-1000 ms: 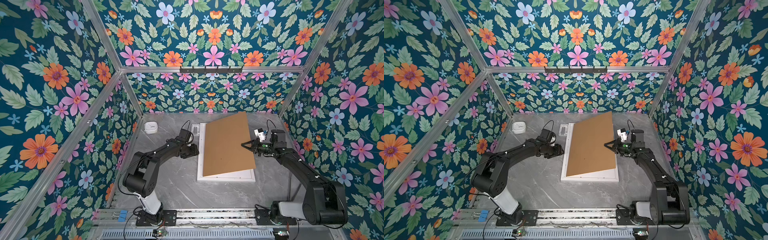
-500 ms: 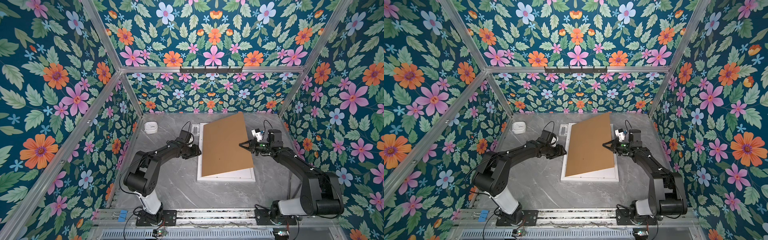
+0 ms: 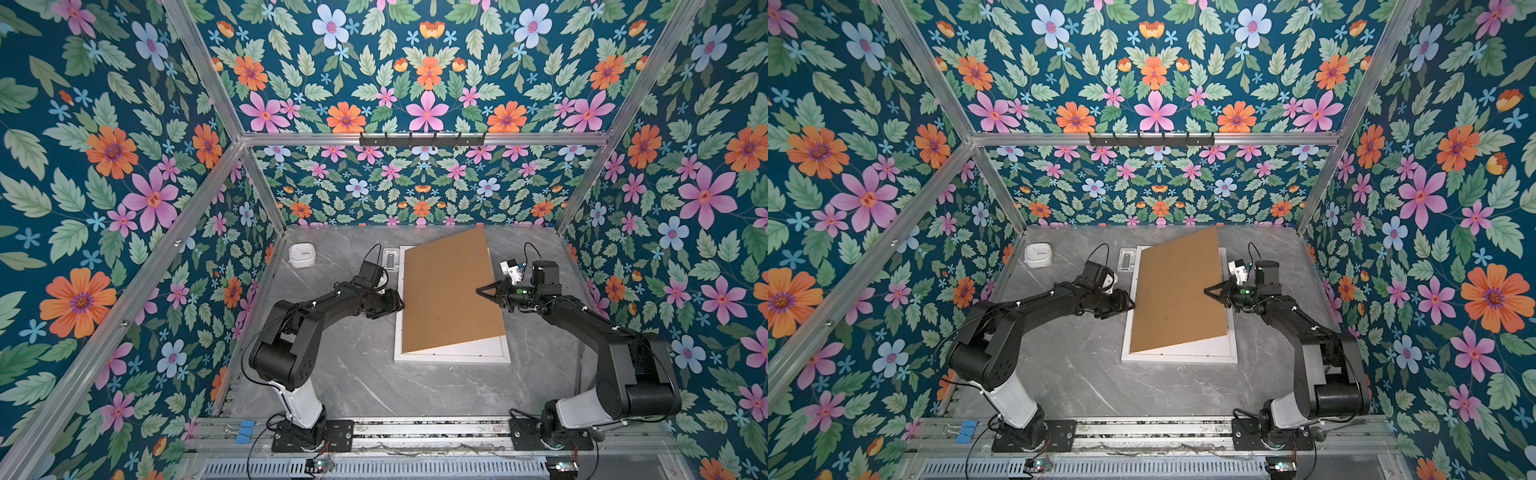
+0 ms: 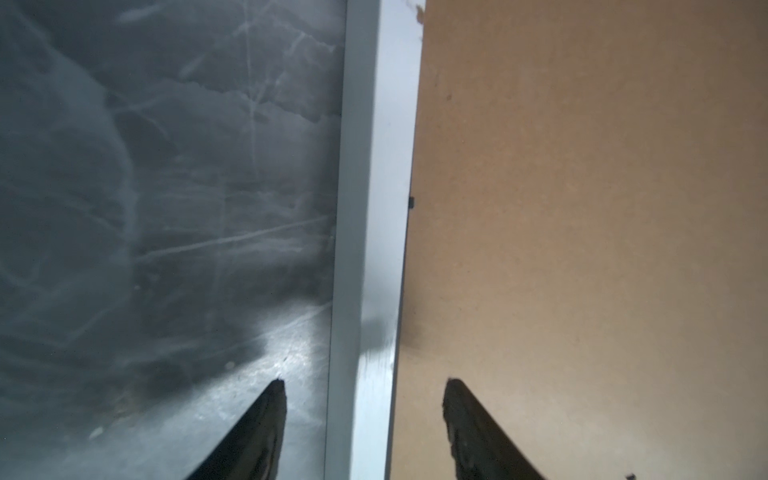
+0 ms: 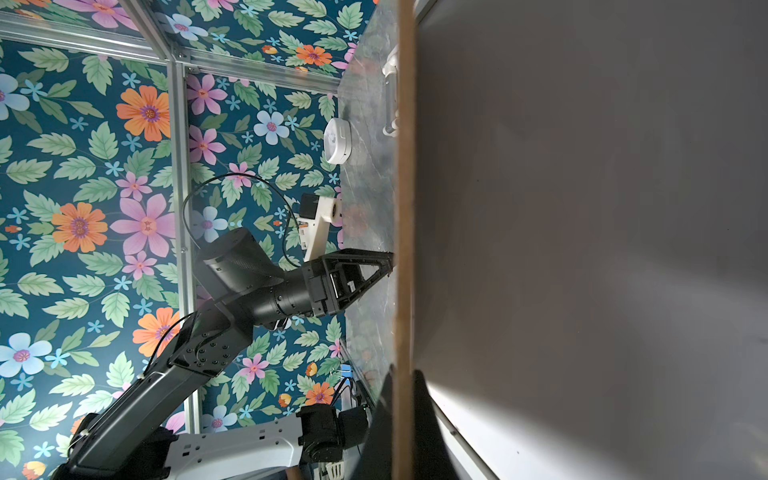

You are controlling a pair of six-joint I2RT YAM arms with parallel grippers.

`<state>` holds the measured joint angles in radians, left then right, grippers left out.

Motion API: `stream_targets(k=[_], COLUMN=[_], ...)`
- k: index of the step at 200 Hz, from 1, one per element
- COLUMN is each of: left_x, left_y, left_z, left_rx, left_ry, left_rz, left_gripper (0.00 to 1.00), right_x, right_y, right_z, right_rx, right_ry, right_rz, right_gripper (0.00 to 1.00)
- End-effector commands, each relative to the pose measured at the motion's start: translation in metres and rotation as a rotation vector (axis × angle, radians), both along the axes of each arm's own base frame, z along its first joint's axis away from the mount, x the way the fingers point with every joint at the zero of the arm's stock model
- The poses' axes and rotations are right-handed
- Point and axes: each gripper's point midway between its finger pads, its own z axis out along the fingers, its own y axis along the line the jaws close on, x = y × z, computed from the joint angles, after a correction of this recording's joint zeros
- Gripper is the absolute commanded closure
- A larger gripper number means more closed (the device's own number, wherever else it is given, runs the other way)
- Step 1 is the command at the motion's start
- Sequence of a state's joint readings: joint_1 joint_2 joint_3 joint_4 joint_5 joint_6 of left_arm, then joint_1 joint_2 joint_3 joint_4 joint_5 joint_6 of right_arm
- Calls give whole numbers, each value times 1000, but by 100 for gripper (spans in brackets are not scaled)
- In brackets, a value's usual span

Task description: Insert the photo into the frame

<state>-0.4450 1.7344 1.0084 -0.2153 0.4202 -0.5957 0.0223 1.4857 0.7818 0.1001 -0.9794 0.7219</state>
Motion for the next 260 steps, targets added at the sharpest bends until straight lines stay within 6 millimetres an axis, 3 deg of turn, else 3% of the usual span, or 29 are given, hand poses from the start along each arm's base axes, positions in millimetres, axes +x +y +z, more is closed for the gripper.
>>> stream_targets(k=[1,42,92,150,260], left_x=[1,-1,-2,-4,-5], left_y=[-3,-5,-4,-5,-6], left_z=[-1,-5,-4,-4,-5], left_rx=[-16,-27,-27,-35,-38], left_ry=[-3,10,8,7,11], left_rz=[-4,-5,-3,-3,-8], left_gripper=[36,36,37,37,37], right_x=[2,-2,-6,-12,-12], right_y=[4,2,-1,-5,-13], right_z=[9,0,-9,-18,-37], right_rx=[19,-10,-39,-89,-204], right_ry=[-68,-42,-2,43,186], right_rz=[34,26,21,16,53], right_gripper=[100,100,91,69,40])
